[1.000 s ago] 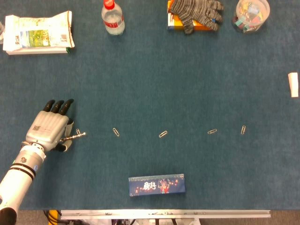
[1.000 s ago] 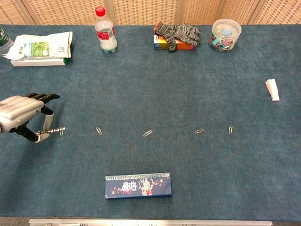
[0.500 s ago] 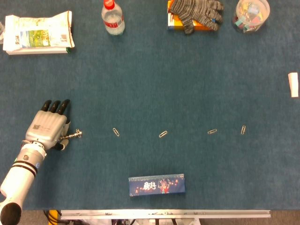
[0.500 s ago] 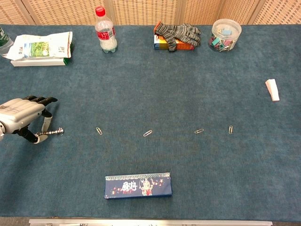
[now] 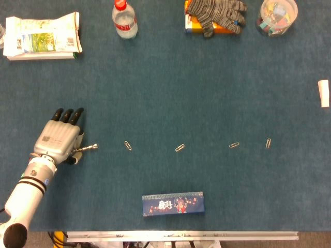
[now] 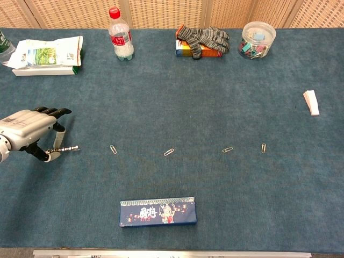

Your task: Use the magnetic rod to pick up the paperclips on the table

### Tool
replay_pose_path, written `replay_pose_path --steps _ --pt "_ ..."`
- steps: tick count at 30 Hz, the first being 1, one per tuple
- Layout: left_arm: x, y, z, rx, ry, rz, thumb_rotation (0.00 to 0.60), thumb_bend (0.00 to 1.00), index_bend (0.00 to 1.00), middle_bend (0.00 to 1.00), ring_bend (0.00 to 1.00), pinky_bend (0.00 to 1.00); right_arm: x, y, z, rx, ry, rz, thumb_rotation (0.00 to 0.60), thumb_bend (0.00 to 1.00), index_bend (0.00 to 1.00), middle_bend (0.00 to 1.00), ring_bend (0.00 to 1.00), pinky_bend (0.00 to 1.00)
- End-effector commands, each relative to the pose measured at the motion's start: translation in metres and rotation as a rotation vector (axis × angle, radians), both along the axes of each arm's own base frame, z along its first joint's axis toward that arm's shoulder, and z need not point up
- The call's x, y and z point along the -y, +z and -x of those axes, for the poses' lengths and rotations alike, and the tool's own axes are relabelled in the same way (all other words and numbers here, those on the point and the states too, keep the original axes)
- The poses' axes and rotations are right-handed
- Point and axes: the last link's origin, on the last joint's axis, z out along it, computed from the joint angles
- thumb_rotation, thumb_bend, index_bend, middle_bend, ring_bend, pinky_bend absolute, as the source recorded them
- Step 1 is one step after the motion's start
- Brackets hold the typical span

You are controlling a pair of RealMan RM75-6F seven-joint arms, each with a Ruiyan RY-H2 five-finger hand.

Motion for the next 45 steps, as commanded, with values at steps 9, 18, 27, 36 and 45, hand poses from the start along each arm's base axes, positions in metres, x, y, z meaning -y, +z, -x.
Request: replay_pose_path --steps 9,18,27,36,45 --pt "-0.008 -0.018 -0.032 0.036 -0.068 0.036 0.600 0.32 0.59 0.00 0.00 0.00 -0.002 0.002 -0.001 0.007 0.007 0.004 0.600 0.04 0.26 0.24 0.18 0.30" --pt "-0.006 -0.040 -0.039 0.014 -0.079 0.085 0.600 0.32 0.59 0.00 0.00 0.00 -0.003 0.006 -0.002 0.016 0.012 0.014 0.600 0.04 0.26 0.24 0.18 0.30" --pt "-0.007 -0.046 -0.046 0.020 -0.085 0.091 0.600 0.32 0.59 0.00 0.00 0.00 -0.004 0.007 -0.003 0.020 0.017 0.013 0.600 0.04 0.26 0.24 0.18 0.30" --pt "-0.009 -0.047 -0.051 0.036 -0.085 0.084 0.600 0.32 0.59 0.00 0.00 0.00 -0.004 0.006 -0.003 0.022 0.018 0.010 0.600 0.04 0.26 0.24 0.18 0.30" --pt "-0.011 -0.041 -0.060 0.055 -0.096 0.066 0.600 0.32 0.59 0.00 0.00 0.00 -0.002 0.006 -0.002 0.023 0.014 0.006 0.600 0.04 0.26 0.24 0.18 0.30"
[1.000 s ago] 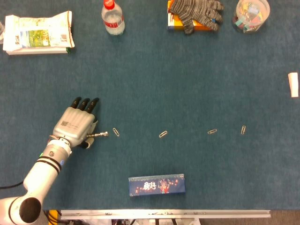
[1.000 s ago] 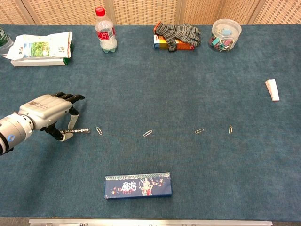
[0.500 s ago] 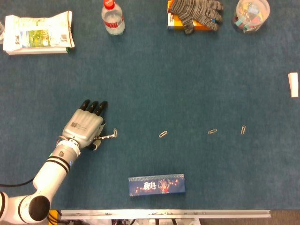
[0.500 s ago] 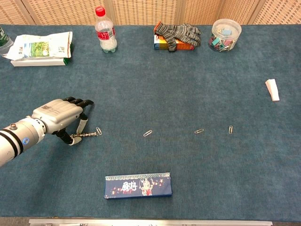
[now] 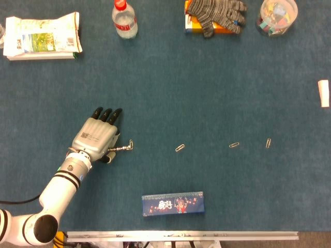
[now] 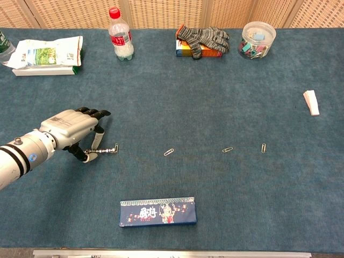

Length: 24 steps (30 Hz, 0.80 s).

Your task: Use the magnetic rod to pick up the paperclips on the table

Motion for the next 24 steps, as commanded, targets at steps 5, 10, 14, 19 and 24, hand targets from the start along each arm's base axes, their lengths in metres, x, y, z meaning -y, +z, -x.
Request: replay_pose_path --steps 5,10,14,19,24 --pt "0.000 0.013 -0.013 0.021 -0.027 -0.024 0.600 0.32 0.59 0.00 0.00 0.00 0.000 0.000 0.000 0.002 0.000 -0.002 0.600 0.04 0.26 0.24 0.18 0.30" --pt "-0.003 0.018 -0.027 0.040 -0.052 -0.027 0.600 0.32 0.59 0.00 0.00 0.00 -0.001 0.001 -0.001 0.006 0.007 0.001 0.600 0.04 0.26 0.24 0.18 0.30" --pt "-0.010 0.014 -0.040 0.038 -0.083 -0.024 0.600 0.32 0.59 0.00 0.00 0.00 -0.003 0.005 -0.004 0.028 0.014 0.017 0.600 0.04 0.26 0.24 0.18 0.30" --pt "-0.021 0.002 -0.053 0.027 -0.105 -0.012 0.600 0.32 0.59 0.00 0.00 0.00 -0.007 0.016 -0.005 0.050 0.026 0.049 0.600 0.04 0.26 0.24 0.18 0.30" --pt "-0.032 -0.006 -0.062 0.040 -0.089 -0.012 0.600 0.32 0.59 0.00 0.00 0.00 -0.013 0.031 -0.008 0.071 0.047 0.103 0.600 0.04 0.26 0.24 0.18 0.30"
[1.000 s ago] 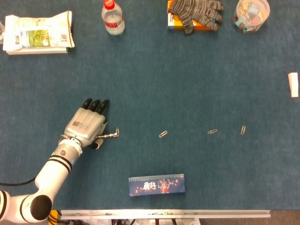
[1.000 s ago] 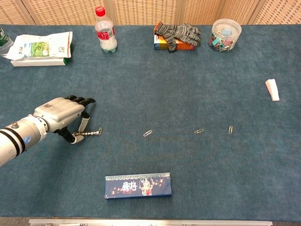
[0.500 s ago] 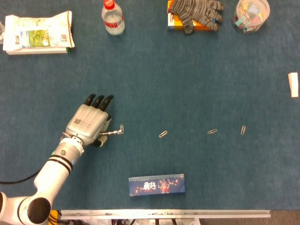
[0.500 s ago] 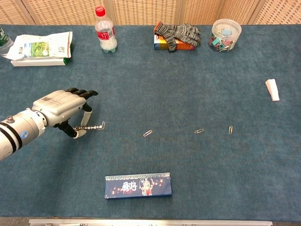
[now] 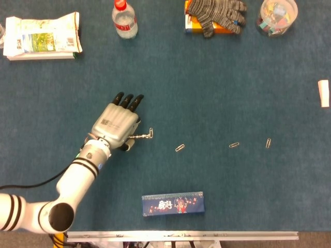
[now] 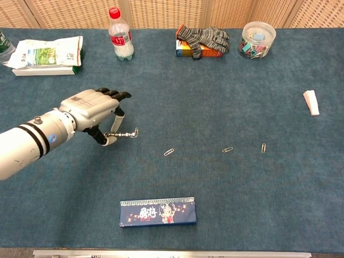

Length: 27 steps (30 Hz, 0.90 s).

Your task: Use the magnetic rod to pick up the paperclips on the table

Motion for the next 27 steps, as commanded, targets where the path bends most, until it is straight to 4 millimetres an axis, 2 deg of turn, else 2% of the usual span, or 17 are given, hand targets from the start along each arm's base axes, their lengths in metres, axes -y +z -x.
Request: replay_pose_path --steps 1,12,27 --pt "-0.008 -0.006 -0.007 0.010 0.006 0.001 0.600 0.32 0.59 0.00 0.00 0.00 -0.005 0.010 -0.002 0.016 0.011 0.035 0.600 0.04 0.26 0.24 0.18 0.30" --pt "-0.028 -0.022 -0.025 0.035 0.002 -0.007 0.600 0.32 0.59 0.00 0.00 0.00 -0.010 0.023 -0.002 0.037 0.021 0.080 0.600 0.04 0.26 0.24 0.18 0.30" --pt "-0.061 -0.045 -0.068 0.101 -0.025 0.000 0.600 0.32 0.60 0.00 0.00 0.00 -0.014 0.029 -0.003 0.047 0.030 0.108 0.600 0.04 0.26 0.24 0.18 0.30"
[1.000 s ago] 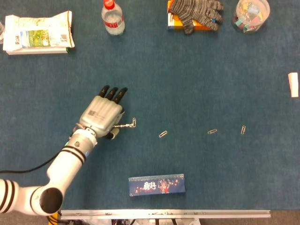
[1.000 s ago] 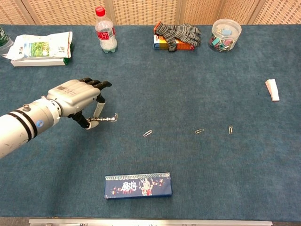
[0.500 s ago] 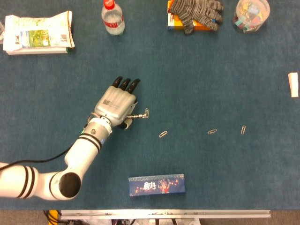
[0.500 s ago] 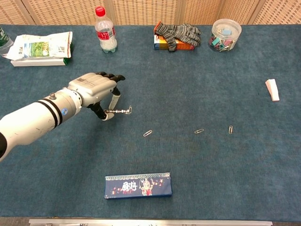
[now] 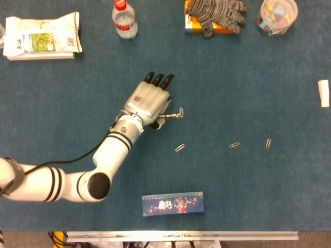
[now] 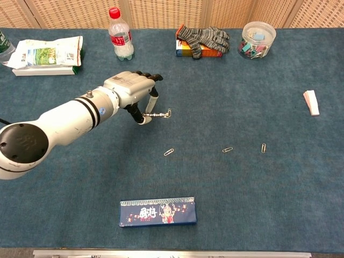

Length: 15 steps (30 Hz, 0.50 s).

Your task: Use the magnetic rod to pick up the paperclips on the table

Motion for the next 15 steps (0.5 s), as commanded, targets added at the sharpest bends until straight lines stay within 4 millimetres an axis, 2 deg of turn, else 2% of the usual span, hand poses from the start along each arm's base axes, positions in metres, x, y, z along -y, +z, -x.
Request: replay_pose_path --steps 1,11,14,15 --pt "-0.005 -0.006 -0.012 0.029 -0.001 0.011 0.600 0.32 0.60 0.00 0.00 0.00 0.000 0.000 0.000 0.001 -0.001 0.001 0.600 0.04 0.26 0.24 0.18 0.30" --pt "-0.012 -0.023 -0.031 0.088 0.007 0.037 0.600 0.32 0.57 0.00 0.00 0.00 0.001 0.000 0.001 -0.002 -0.005 0.001 0.600 0.04 0.26 0.24 0.18 0.30" --pt "-0.015 -0.025 -0.037 0.113 0.014 0.032 0.600 0.32 0.48 0.00 0.00 0.00 0.002 -0.001 0.001 -0.005 -0.008 -0.002 0.600 0.04 0.26 0.24 0.18 0.30" --pt "-0.016 -0.025 -0.039 0.119 0.017 0.031 0.600 0.32 0.42 0.00 0.00 0.00 0.002 -0.001 0.001 -0.006 -0.008 -0.003 0.600 0.04 0.26 0.24 0.18 0.30"
